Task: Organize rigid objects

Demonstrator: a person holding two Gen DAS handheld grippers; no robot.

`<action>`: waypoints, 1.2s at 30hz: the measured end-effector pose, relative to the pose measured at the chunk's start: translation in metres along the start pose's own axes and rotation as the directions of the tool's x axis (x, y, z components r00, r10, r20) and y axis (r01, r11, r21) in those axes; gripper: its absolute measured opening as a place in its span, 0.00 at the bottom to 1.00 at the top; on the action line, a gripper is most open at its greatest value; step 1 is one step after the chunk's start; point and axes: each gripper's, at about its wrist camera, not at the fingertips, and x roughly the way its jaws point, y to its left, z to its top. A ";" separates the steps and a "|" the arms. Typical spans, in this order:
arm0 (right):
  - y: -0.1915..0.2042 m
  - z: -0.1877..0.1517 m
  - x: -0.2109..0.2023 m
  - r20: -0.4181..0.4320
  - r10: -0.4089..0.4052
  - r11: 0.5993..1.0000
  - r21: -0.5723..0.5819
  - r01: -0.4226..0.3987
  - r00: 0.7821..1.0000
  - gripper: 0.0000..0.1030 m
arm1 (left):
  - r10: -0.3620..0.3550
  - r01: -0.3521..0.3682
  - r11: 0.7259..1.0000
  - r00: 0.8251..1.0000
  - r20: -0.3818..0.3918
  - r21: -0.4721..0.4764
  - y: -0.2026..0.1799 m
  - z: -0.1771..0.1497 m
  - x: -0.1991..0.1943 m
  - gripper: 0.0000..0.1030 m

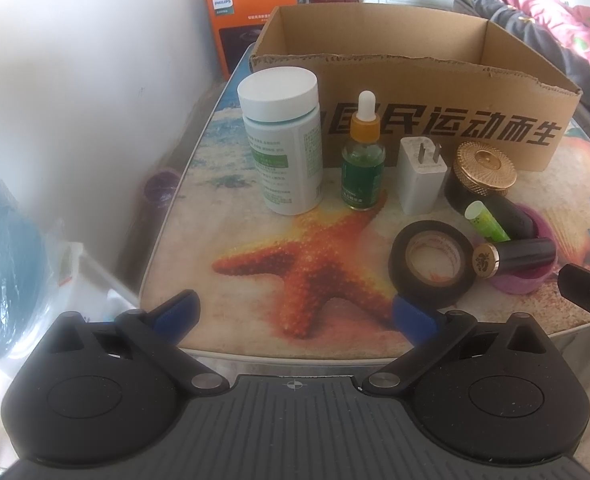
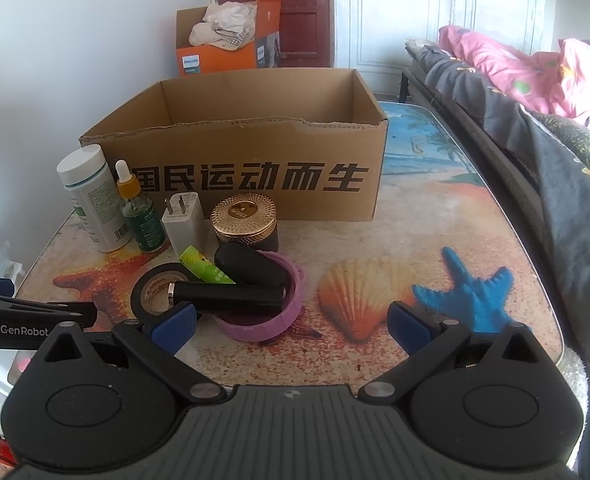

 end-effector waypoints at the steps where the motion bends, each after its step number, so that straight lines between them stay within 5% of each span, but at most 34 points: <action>1: 0.000 0.000 0.000 0.002 -0.001 1.000 -0.002 0.001 1.000 1.00 | 0.000 0.000 1.000 1.000 0.000 0.001 0.000 0.000 0.000 1.00; 29: -0.001 0.001 -0.004 0.042 0.000 1.000 -0.021 0.001 0.999 1.00 | 0.001 -0.001 1.000 1.000 -0.006 0.005 -0.001 0.000 0.000 1.00; 36: -0.017 0.006 -0.001 0.049 0.081 0.995 0.052 -0.084 0.995 1.00 | -0.059 0.057 0.998 0.997 0.054 0.040 -0.004 0.000 -0.006 1.00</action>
